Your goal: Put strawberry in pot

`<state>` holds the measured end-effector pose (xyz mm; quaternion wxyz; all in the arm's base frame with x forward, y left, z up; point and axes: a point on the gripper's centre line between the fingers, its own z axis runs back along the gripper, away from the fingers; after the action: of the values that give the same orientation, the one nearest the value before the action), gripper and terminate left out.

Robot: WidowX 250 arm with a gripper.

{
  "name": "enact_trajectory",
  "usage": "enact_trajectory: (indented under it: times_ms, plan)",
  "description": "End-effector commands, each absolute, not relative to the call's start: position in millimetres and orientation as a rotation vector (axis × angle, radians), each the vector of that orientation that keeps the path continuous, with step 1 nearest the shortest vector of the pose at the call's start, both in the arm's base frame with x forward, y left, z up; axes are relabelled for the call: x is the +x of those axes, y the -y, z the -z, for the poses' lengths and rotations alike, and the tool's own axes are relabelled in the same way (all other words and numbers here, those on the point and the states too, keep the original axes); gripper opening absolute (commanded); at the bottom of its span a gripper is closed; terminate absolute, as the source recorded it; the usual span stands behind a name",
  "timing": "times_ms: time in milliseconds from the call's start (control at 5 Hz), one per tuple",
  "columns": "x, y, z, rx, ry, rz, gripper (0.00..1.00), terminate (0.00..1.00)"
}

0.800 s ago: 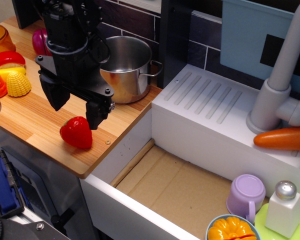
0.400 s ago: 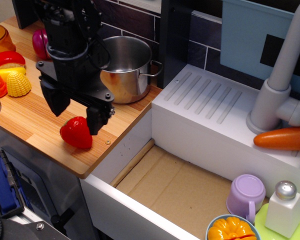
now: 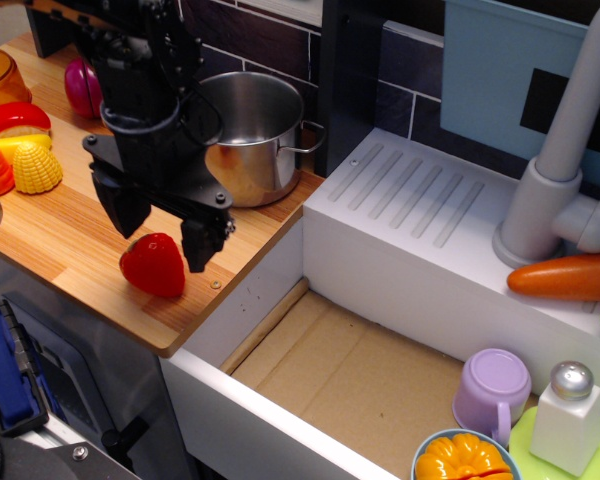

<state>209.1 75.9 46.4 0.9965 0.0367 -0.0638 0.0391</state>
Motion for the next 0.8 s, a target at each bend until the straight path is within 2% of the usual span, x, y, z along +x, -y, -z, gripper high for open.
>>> enact_trajectory:
  times_ms: [0, 600]
  plan:
    - [208, -80, -36, 0.062, 0.169, -0.072, 1.00, 0.00]
    - [205, -85, -13, 0.034, 0.220, -0.052, 1.00, 0.00]
